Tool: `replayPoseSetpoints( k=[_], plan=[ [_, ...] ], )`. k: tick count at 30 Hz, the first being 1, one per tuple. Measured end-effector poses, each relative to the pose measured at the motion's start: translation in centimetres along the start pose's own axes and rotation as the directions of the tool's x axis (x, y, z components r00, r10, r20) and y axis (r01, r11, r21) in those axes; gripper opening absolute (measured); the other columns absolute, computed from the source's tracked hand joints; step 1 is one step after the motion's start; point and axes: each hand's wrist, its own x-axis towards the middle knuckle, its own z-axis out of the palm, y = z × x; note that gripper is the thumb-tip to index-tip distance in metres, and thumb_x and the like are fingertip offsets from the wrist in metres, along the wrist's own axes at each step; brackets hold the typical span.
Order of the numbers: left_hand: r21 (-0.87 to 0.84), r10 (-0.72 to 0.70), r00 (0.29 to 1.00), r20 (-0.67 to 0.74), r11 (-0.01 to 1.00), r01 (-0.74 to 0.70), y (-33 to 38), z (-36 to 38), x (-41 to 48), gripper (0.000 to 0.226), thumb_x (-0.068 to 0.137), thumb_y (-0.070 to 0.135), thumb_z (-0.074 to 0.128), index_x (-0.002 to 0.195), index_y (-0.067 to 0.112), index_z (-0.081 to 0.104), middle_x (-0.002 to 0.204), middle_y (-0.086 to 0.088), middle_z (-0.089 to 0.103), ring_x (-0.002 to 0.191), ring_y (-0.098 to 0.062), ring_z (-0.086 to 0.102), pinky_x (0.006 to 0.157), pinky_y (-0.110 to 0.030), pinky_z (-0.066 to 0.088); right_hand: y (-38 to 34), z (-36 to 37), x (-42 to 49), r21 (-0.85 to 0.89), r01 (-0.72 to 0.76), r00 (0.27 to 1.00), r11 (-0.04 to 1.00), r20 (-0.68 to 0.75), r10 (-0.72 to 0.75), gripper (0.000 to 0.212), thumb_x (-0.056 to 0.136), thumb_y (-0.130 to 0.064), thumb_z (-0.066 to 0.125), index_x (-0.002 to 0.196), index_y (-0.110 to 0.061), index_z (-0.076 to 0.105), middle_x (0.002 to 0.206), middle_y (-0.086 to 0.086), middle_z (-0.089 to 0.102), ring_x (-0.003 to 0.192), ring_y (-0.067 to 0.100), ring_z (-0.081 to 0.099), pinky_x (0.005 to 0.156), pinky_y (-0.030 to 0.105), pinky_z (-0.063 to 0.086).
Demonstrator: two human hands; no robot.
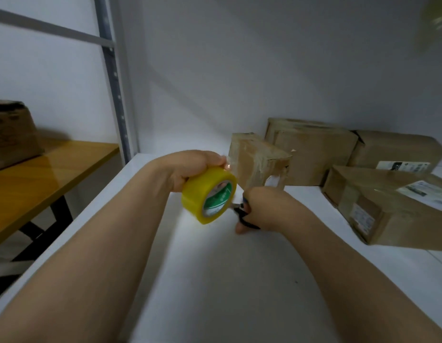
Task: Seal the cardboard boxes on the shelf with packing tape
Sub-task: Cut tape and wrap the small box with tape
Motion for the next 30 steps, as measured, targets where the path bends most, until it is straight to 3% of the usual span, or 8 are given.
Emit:
replayPoseSetpoints(
  k=[5, 10, 13, 17, 19, 24, 26, 30],
  plan=[
    [-0.108, 0.094, 0.994, -0.049, 0.989, -0.099, -1.8, -0.6, -1.2, 0.027, 0.096, 0.035, 0.063, 0.117, 0.019, 0.067, 0.108, -0.013, 0.074, 0.093, -0.028, 0.071, 0.081, -0.041, 0.06, -1.8, -1.3, 0.6, -0.079, 0.032, 0.989, 0.996, 0.148, -0.02, 0.058, 0.076, -0.055, 0.082, 0.105, -0.015, 0.052, 0.094, 0.0, 0.059, 0.087, 0.022, 0.058, 0.075, 0.033, 0.05],
    [-0.193, 0.244, 0.967, -0.068, 0.948, -0.253, -3.0, -0.7, -2.2, 0.014, 0.097, 0.027, 0.061, 0.103, 0.019, 0.071, 0.096, -0.009, 0.074, 0.084, -0.022, 0.071, 0.075, -0.036, 0.06, -2.5, -2.7, 2.1, -0.225, 0.065, 0.95, 0.972, 0.312, 0.009, 0.091, 0.072, -0.066, 0.079, 0.14, -0.017, 0.044, 0.127, 0.002, 0.059, 0.108, 0.027, 0.06, 0.095, 0.04, 0.053],
    [-0.173, 0.299, 0.951, -0.079, 0.936, -0.308, -2.8, -0.8, -2.8, 0.012, 0.096, 0.023, 0.063, 0.105, 0.017, 0.069, 0.101, -0.01, 0.073, 0.088, -0.023, 0.07, 0.078, -0.037, 0.059, -2.9, -4.1, 2.4, -0.243, 0.054, 0.936, 0.968, 0.35, 0.036, 0.077, 0.072, -0.069, 0.076, 0.123, -0.015, 0.06, 0.116, 0.002, 0.064, 0.103, 0.027, 0.062, 0.094, 0.04, 0.054],
    [-0.103, 0.255, 0.966, -0.047, 0.961, -0.258, -2.5, -0.3, -3.8, 0.008, 0.103, 0.017, 0.054, 0.106, 0.013, 0.061, 0.064, 0.0, 0.072, 0.053, -0.009, 0.068, 0.048, -0.02, 0.053, -3.4, -4.6, 2.7, -0.046, -0.005, 0.959, 0.999, 0.283, 0.018, 0.057, 0.069, -0.058, 0.085, 0.099, -0.011, 0.073, 0.091, 0.006, 0.077, 0.081, 0.025, 0.075, 0.084, 0.041, 0.062],
    [-0.141, 0.218, 0.975, -0.051, 0.965, -0.223, -2.6, -0.4, -4.2, 0.012, 0.104, 0.018, 0.052, 0.11, 0.012, 0.06, 0.061, 0.0, 0.071, 0.049, -0.009, 0.067, 0.046, -0.02, 0.052, -3.8, -3.8, 2.6, -0.038, -0.005, 0.982, 0.999, 0.191, 0.013, 0.048, 0.074, -0.055, 0.083, 0.092, -0.01, 0.074, 0.078, 0.003, 0.073, 0.069, 0.022, 0.07, 0.073, 0.034, 0.059],
    [-0.181, 0.19, 0.982, -0.018, 0.965, -0.19, -2.5, -0.4, -5.0, 0.012, 0.106, 0.019, 0.05, 0.11, 0.012, 0.058, 0.069, -0.009, 0.074, 0.054, -0.016, 0.068, 0.049, -0.025, 0.055, -4.5, -1.8, 2.3, -0.133, 0.02, 0.996, 0.991, 0.089, -0.008, 0.037, 0.096, -0.045, 0.059, 0.097, -0.008, 0.067, 0.076, 0.005, 0.055, 0.074, 0.023, 0.054, 0.071, 0.032, 0.043],
    [-0.165, 0.187, 0.982, 0.018, 0.969, -0.181, -2.3, 0.1, -5.3, 0.011, 0.106, 0.019, 0.049, 0.111, 0.012, 0.056, 0.072, -0.012, 0.073, 0.056, -0.019, 0.067, 0.051, -0.026, 0.056, -4.1, -1.1, 2.1, -0.031, 0.022, 0.996, 0.999, 0.086, -0.019, 0.03, 0.092, -0.04, 0.064, 0.098, -0.011, 0.068, 0.08, 0.004, 0.062, 0.072, 0.022, 0.061, 0.068, 0.033, 0.052],
    [-0.118, 0.166, 0.986, -0.019, 0.979, -0.167, -2.3, 0.1, -5.3, 0.012, 0.106, 0.02, 0.048, 0.109, 0.013, 0.057, 0.078, -0.012, 0.073, 0.058, -0.02, 0.065, 0.058, -0.029, 0.058, -3.2, -0.2, 1.5, 0.483, 0.028, 0.999, 0.875, 0.012, -0.038, 0.02, 0.09, -0.035, 0.071, 0.087, -0.017, 0.061, 0.079, 0.005, 0.068, 0.065, 0.02, 0.064, 0.061, 0.036, 0.057]
  ],
)
